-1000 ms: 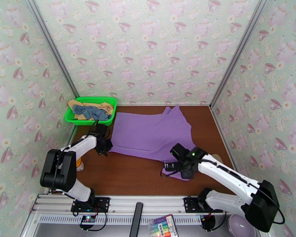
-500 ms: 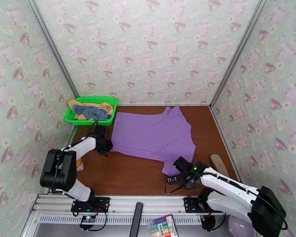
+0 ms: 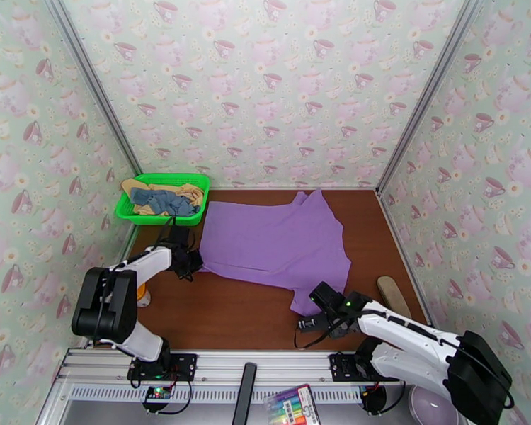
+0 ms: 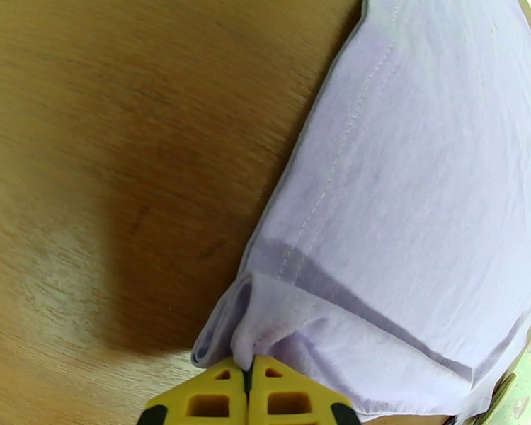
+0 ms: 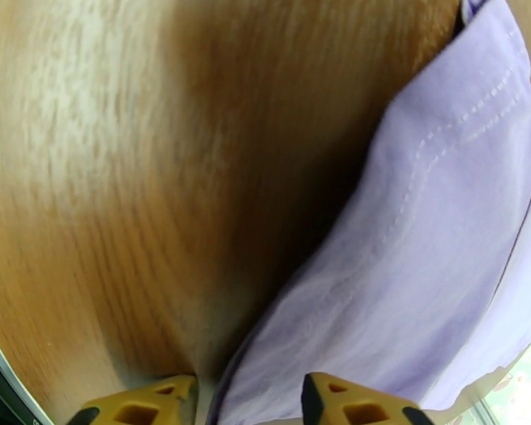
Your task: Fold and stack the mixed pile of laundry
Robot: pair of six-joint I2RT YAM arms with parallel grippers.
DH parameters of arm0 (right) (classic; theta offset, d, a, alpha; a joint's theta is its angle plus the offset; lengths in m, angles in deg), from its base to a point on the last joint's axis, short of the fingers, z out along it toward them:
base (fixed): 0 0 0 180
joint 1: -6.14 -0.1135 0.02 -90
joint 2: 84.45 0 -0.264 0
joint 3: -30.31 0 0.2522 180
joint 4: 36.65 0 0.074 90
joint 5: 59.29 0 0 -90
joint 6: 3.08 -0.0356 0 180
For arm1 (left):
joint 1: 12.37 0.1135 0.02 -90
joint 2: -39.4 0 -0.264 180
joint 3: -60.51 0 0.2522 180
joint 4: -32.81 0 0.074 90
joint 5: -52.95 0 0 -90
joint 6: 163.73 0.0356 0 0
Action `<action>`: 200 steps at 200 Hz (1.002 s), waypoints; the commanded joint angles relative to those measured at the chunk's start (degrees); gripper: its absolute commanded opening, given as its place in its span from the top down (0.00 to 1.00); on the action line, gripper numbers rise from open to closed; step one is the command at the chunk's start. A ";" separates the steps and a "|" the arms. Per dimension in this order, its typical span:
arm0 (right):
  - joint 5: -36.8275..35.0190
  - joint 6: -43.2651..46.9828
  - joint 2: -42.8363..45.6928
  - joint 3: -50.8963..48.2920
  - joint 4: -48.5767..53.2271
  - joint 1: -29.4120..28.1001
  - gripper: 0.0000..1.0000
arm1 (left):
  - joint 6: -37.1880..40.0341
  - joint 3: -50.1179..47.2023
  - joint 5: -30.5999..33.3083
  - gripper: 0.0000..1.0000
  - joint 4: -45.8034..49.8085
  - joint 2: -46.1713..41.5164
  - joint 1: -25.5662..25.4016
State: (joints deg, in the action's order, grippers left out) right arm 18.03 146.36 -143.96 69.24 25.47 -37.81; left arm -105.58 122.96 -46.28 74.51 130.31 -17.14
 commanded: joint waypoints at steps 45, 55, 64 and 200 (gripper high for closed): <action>-1.29 1.90 -7.31 -1.16 -3.73 1.29 0.65 | 0.87 -1.38 -3.06 1.00 -1.26 -1.61 0.38; -1.12 2.14 -8.45 -0.47 -4.26 1.97 0.66 | 0.74 -1.61 -3.15 1.00 -1.20 -2.09 0.38; -0.90 2.44 -9.69 0.17 -4.82 2.83 0.67 | 0.66 -1.75 -3.23 1.00 -1.21 -2.61 0.37; -2.29 -0.32 -12.36 10.53 -0.75 6.24 1.00 | 0.96 -3.24 -4.49 1.00 0.29 -7.24 0.21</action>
State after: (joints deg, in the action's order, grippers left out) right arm 18.51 148.18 -160.55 79.82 29.17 -32.25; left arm -105.58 120.97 -49.49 73.73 125.68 -17.14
